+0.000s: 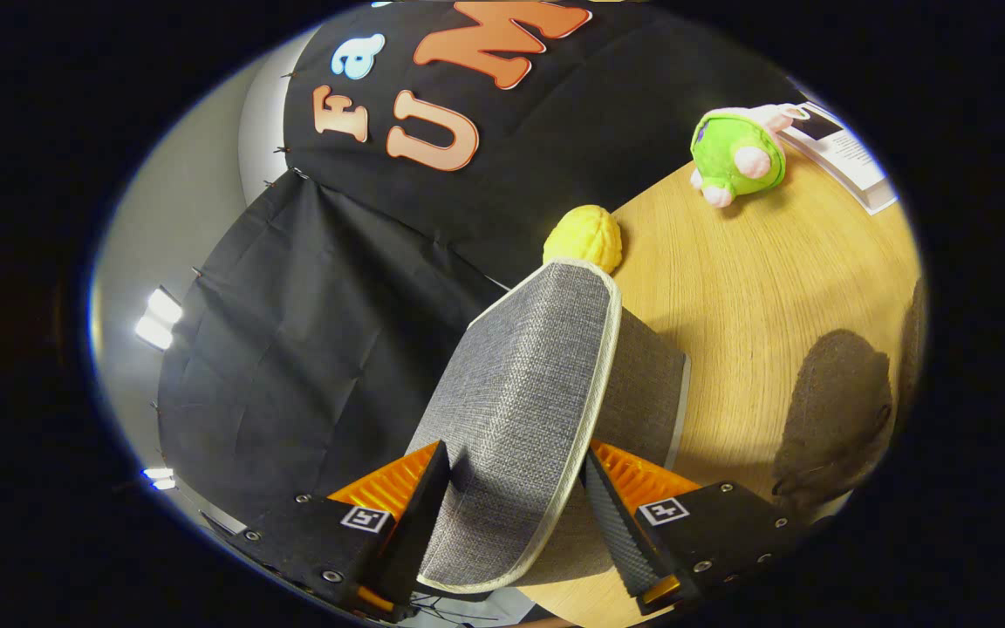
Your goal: Open the storage box then place both shoes into the box .Put the left shoe in first, then the right shoe, with the right side of both shoes facing outward in a uniform manner.
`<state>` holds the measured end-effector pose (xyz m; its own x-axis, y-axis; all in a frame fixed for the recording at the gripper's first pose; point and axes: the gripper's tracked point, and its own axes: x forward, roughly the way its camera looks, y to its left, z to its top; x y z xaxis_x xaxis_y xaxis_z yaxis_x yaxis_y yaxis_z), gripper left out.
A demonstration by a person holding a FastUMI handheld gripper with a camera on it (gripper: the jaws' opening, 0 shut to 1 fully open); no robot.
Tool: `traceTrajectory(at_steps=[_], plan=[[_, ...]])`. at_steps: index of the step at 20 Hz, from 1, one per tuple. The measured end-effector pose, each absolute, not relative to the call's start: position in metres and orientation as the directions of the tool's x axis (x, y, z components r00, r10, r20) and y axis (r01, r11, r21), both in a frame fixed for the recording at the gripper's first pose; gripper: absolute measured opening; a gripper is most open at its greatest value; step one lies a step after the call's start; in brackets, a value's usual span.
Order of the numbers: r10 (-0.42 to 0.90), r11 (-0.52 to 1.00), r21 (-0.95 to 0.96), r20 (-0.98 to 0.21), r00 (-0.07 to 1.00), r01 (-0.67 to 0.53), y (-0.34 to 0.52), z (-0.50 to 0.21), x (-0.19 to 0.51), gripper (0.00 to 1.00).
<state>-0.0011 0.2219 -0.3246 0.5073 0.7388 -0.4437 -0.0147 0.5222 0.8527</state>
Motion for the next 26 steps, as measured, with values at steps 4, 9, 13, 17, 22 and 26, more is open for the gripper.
traceTrajectory(at_steps=[4, 9, 13, 17, 22, 26], plan=[[0.698, 0.552, 0.833, -0.456, 0.552, -0.010, 0.204, -0.322, 0.006, 0.71], [0.668, 0.581, 0.814, -0.463, 0.582, -0.018, 0.191, -0.314, 0.010, 0.32], [0.664, 0.588, 0.808, -0.450, 0.597, -0.045, 0.194, -0.291, 0.015, 0.16], [0.674, 0.561, 0.821, -0.383, 0.631, -0.101, 0.205, -0.250, 0.023, 0.14], [0.688, 0.561, 0.806, -0.327, 0.648, -0.190, 0.233, -0.197, 0.035, 0.15], [0.699, 0.546, 0.811, -0.302, 0.648, -0.211, 0.268, -0.177, 0.042, 0.15]])
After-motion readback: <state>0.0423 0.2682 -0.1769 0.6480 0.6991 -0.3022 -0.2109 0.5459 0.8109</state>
